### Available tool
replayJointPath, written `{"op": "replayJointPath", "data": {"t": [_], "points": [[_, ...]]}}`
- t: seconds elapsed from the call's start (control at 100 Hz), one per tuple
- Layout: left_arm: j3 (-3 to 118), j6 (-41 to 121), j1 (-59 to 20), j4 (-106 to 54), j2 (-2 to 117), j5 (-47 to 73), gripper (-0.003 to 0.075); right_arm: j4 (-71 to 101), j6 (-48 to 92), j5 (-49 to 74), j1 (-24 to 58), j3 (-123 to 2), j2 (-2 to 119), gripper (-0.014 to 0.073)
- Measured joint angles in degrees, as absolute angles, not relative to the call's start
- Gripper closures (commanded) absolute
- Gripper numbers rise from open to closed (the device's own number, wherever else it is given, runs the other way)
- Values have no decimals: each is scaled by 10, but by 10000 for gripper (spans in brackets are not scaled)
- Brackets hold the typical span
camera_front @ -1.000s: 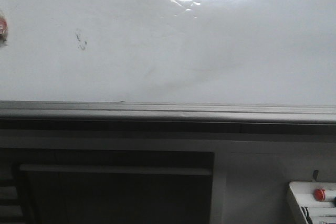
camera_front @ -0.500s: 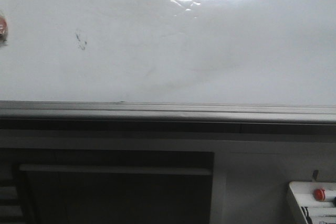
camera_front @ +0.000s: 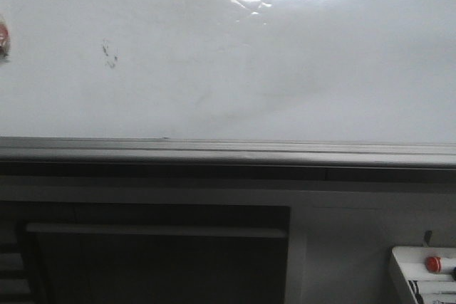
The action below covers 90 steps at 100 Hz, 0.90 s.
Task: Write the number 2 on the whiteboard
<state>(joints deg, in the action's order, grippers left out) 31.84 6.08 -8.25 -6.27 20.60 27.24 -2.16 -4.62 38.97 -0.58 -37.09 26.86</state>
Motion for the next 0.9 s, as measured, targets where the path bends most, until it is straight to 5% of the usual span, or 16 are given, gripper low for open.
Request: {"op": "replayJointPath", "data": {"t": [0.9], "points": [[387, 59, -125, -110, 626, 182, 270, -13, -45, 409, -6, -371, 269, 293]]}}
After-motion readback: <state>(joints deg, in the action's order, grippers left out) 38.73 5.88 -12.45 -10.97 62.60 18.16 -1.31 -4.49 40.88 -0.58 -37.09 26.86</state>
